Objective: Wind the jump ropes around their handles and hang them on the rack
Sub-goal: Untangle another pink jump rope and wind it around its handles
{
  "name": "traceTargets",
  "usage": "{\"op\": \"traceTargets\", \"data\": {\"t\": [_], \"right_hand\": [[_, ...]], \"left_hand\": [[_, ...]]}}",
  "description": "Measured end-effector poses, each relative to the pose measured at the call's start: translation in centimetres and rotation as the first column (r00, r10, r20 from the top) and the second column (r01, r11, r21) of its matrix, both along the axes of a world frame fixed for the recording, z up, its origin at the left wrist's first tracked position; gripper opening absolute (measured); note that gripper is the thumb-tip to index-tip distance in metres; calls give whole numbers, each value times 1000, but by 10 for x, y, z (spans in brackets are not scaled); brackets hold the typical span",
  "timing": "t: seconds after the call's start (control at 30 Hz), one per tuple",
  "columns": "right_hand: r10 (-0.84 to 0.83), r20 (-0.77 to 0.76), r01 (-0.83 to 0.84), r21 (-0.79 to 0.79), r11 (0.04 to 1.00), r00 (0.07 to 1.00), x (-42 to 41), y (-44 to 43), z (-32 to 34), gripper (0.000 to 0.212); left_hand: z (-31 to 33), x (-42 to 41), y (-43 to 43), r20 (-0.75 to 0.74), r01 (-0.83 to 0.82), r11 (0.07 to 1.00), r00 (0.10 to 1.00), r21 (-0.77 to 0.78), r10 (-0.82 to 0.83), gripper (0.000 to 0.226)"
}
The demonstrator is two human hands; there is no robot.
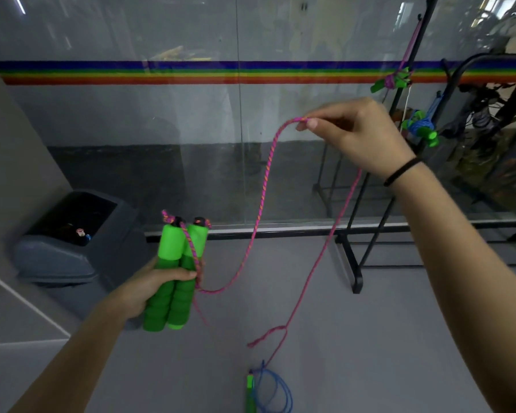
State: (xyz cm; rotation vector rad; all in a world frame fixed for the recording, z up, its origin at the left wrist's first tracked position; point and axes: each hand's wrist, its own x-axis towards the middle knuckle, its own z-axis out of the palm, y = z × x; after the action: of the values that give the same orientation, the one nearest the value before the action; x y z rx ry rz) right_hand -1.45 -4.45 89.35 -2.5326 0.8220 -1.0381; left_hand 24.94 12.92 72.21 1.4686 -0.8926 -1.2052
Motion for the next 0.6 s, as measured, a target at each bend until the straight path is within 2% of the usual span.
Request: {"op": "traceTargets", "data": {"t": [0.13, 0.2, 0.27, 0.33, 0.4, 0.43, 0.5, 0.53, 0.6], "right_hand": [[-234, -263, 206, -129, 970, 936, -26, -15, -4, 24], [-285, -414, 246, -145, 958, 864, -38, -24, -9, 23], [-290, -574, 287, -97, 953, 766, -46, -32, -17, 22], [-305, -692, 355, -76, 932, 654, -55, -42, -29, 24], [-364, -787, 431, -140, 891, 498, -68, -57, -42, 21], [-391, -806, 476, -158, 865, 444, -77, -63, -49, 14], [-453, -781, 593, -135, 794, 429, -100, -80, -64, 10], [-494, -762, 655, -125, 746, 418, -114, -88, -71, 14], [-571, -718, 807, -22, 590, 397, -149, -106, -90, 32]], "left_hand": [[-1, 27, 17, -19, -74, 997, 997, 28, 75, 44], [-1, 41, 21, 18, -77, 996, 997, 36, 76, 55], [2, 51, 22, 74, -92, 995, 993, 32, 89, 65], [5, 52, 20, 209, -96, 995, 974, 32, 88, 57], [6, 54, 15, 353, -125, 991, 930, 42, 102, 43], [5, 55, 14, 414, -144, 988, 903, 49, 111, 35], [-3, 65, 12, 480, -228, 973, 858, 34, 184, 32], [-9, 72, 12, 475, -274, 961, 850, 29, 228, 32], [-17, 82, 14, 512, -350, 937, 808, 16, 293, 20]]}}
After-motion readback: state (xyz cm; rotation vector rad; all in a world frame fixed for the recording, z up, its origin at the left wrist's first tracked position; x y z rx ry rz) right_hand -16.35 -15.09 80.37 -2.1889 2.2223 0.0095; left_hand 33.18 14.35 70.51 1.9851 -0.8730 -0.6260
